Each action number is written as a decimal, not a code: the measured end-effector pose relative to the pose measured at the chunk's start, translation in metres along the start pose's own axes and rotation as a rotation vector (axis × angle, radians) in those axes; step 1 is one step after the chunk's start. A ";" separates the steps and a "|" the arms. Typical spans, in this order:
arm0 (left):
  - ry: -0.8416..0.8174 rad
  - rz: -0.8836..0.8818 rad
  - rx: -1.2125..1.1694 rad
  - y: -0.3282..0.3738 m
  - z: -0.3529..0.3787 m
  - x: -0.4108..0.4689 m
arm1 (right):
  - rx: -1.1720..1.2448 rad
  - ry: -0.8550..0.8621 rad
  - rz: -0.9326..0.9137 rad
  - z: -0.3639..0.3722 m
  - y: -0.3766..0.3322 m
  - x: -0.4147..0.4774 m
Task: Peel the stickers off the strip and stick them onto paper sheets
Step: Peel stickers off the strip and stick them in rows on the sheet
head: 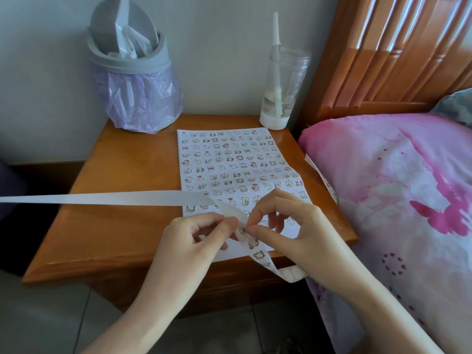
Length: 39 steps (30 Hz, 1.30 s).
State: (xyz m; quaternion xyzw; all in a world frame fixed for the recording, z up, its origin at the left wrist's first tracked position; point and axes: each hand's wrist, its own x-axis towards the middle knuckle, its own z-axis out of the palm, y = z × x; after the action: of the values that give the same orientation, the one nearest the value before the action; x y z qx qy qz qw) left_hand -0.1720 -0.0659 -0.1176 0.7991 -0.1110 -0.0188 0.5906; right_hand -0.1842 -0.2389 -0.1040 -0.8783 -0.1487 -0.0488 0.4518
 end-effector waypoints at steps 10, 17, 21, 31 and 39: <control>0.024 0.063 0.047 -0.002 -0.002 0.000 | 0.157 0.062 0.101 -0.034 -0.001 -0.001; 0.032 0.057 0.067 -0.008 -0.002 0.001 | 0.125 0.228 0.449 -0.073 0.027 -0.004; 0.042 0.074 0.119 -0.014 0.000 0.001 | 0.073 0.166 0.524 -0.075 0.038 -0.003; 0.053 0.081 0.241 -0.018 0.000 0.002 | -0.013 0.039 0.560 -0.072 0.050 0.000; 0.040 0.065 0.226 -0.018 0.000 0.002 | -0.024 0.041 0.559 -0.071 0.051 0.000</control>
State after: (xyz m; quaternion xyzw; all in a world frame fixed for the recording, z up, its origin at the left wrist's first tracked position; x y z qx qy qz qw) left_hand -0.1673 -0.0617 -0.1345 0.8567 -0.1265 0.0287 0.4992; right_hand -0.1653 -0.3243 -0.1016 -0.8894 0.1091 0.0584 0.4400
